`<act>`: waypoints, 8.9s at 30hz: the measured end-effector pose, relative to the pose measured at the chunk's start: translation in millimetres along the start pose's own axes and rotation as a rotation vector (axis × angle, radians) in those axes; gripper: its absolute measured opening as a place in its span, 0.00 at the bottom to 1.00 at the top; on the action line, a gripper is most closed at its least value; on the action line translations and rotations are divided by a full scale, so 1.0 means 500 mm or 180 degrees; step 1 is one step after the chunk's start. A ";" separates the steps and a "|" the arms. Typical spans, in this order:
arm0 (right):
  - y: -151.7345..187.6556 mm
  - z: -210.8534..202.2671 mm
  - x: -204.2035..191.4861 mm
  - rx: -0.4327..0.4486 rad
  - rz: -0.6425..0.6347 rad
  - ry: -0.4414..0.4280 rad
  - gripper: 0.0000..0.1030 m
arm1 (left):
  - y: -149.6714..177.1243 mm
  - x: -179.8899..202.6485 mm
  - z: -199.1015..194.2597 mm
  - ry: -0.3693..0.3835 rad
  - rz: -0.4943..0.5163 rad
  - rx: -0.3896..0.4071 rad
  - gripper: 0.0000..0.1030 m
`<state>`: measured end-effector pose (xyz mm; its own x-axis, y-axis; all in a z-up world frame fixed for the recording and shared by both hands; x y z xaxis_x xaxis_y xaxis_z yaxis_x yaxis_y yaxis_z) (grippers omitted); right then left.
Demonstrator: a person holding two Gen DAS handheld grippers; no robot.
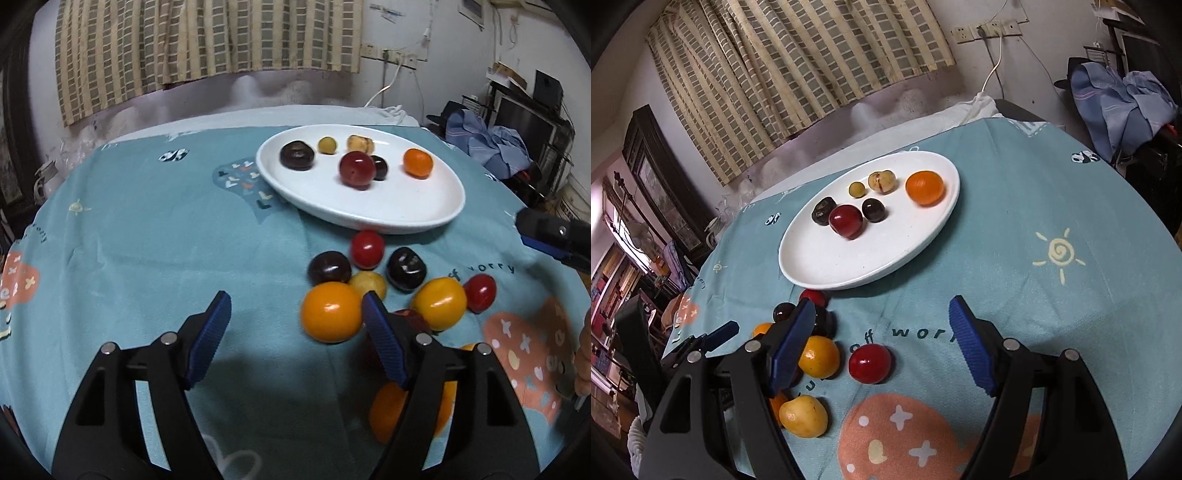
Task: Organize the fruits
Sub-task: 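Grasp the orange tomato with the left tool, then grasp the red tomato with the right tool while the left tool carries the orange tomato to the plate, then lower both tomatoes onto the white plate and open both tools, then grasp a dark plum with the left tool while the right tool grasps another dark plum, then carry both dark plums to the white plate and open both tools, then grasp the red tomato with the left tool while the right tool grasps the yellow tomato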
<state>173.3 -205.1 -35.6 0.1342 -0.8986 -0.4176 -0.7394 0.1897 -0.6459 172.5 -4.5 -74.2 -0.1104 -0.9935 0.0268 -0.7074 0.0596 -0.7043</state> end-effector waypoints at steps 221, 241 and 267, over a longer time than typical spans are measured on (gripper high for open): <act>-0.101 -0.038 -0.081 0.0429 -0.0218 -0.0473 0.86 | -0.079 -0.055 -0.011 0.0272 -0.0610 0.0150 0.67; -0.028 0.000 0.005 0.0016 0.0402 -0.0332 0.90 | -0.075 0.080 0.105 0.0175 0.0527 -0.0262 0.72; 0.021 0.051 -0.044 -0.0339 0.0064 -0.0435 0.90 | -0.044 -0.036 -0.001 0.0224 -0.0064 -0.0044 0.26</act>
<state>179.4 -173.5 -49.3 0.2018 -0.8316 -0.5174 -0.8076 0.1576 -0.5683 189.6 12.3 -58.6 -0.1447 -0.9853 0.0910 -0.7195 0.0416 -0.6933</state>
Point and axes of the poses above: each gripper's, at about its wrist camera, not at the fingertips, and z roughly the way its jaws point, x to its right, y to its underside, the point moved 9 cm from there along z, roughly the way its jaws point, and after that the axes turned 1 degree about -x, right-handed, at the moved point
